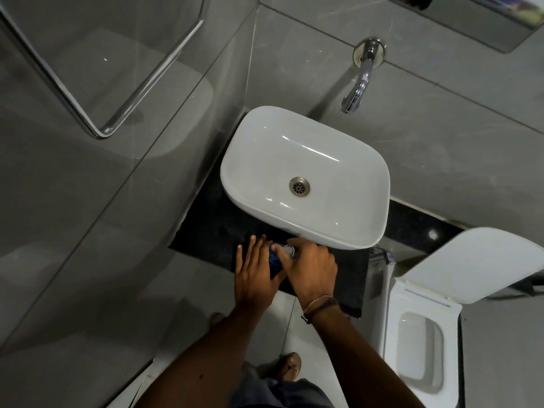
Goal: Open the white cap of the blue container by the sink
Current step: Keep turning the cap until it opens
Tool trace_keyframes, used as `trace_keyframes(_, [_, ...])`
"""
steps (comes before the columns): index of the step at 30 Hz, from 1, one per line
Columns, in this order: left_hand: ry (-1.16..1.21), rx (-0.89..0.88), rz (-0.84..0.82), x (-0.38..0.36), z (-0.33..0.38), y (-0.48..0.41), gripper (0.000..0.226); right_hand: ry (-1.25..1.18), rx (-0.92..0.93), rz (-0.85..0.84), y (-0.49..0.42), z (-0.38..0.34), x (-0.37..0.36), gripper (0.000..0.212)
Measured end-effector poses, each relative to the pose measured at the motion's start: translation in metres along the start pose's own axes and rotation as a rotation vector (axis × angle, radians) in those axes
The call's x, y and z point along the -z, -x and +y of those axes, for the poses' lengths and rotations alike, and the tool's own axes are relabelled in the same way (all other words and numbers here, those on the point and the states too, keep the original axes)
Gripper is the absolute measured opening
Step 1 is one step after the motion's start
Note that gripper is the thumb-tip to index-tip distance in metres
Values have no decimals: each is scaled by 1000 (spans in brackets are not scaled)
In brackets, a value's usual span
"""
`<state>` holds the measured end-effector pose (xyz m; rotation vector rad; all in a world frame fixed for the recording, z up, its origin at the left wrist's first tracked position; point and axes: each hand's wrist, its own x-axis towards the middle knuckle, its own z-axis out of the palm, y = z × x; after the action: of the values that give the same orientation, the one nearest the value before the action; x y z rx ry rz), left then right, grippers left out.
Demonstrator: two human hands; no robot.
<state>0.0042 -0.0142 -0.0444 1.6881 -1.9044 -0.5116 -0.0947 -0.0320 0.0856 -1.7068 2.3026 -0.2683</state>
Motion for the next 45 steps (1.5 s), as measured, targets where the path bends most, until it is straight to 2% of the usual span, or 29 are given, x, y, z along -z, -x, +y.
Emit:
trace_keyframes(11, [-40,6,-52,-1,-1,0,76,-39,5,16,-2,3,-9,49])
trace_keyframes(14, [-21,9,-49,2,0,0,75,-71,-19,20,-1,4,-9,60])
trace_keyframes(16, [6,26,-57,3,2,0,78,-177,-62,56,1,9,-4,64])
trace_keyframes(17, [25,44,-64,3,2,-1,80,-283,-82,71,3,15,-3,58])
trace_keyframes(20, [110,110,-84,5,5,2,87,-625,-136,41,9,43,-9,19])
trace_keyframes(21, [146,137,-95,6,6,3,87,-689,-150,-22,10,54,-15,21])
trace_keyframes(24, [231,203,-146,10,9,5,86,-807,-183,-290,13,72,-29,56])
trace_keyframes(27, [256,202,-172,10,8,5,82,-903,-135,-426,13,75,-42,53])
trace_keyframes(31, [264,206,-181,10,8,5,79,-948,-158,-397,10,73,-54,52])
trace_keyframes(38, [272,217,-149,17,5,2,77,-957,-83,-286,8,64,-63,55])
trace_keyframes(45, [258,290,-71,61,-32,-27,76,-980,-27,-316,-19,5,-82,55])
